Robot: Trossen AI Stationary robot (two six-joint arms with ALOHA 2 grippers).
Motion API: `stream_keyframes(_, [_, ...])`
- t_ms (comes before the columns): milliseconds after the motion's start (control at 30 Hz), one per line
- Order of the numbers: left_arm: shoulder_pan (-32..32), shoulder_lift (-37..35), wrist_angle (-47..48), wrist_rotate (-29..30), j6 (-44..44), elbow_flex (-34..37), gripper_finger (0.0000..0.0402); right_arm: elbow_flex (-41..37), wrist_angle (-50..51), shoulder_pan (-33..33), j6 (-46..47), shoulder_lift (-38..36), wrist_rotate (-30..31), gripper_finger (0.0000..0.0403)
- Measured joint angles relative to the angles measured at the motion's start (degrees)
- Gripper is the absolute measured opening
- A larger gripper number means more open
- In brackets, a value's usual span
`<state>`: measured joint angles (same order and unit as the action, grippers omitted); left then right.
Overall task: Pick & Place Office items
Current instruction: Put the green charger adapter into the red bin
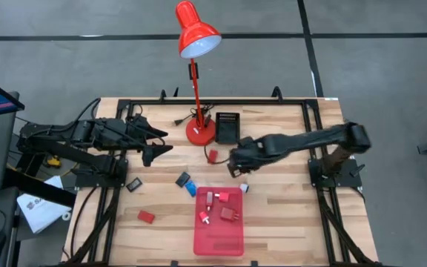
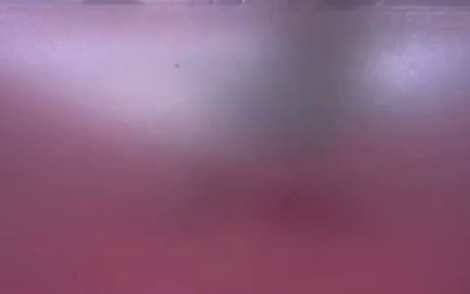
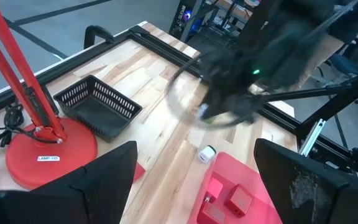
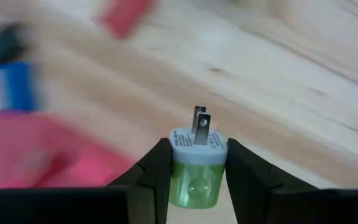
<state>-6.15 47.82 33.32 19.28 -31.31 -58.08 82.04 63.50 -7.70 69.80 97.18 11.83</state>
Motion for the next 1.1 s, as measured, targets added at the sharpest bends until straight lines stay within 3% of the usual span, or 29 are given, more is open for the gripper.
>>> stream_keyframes(167, [0.0,0.0,0.0,0.2,0.2,0.0,0.0320,0.0,-11.6,-7.1,-1.8,-8.4,-2.6,0.0113])
stream_keyframes(333, [0.0,0.0,0.1,0.5,1.9,0.0,0.0320,0.1,-23.9,-14.8,-6.4,-9.5,-4.3,0.0113])
stream_keyframes(567, [0.0,-0.2,3.6,1.2,2.5,0.0,0.0320,0.0,-26.9,-20.4,-9.7,-1.4,-6.1,0.0113])
stream_keyframes(767, [0.0,-0.8,4.7,1.7,2.1,0.0,0.0320,0.1,-36.4,-20.4,-10.1,6.1,-12.0,0.0113])
stream_keyframes(1100, [0.0,-2.5,5.6,1.7,0.4,0.0,0.0320,0.8,-35.3,-20.3,-7.1,13.8,-13.5,0.0113])
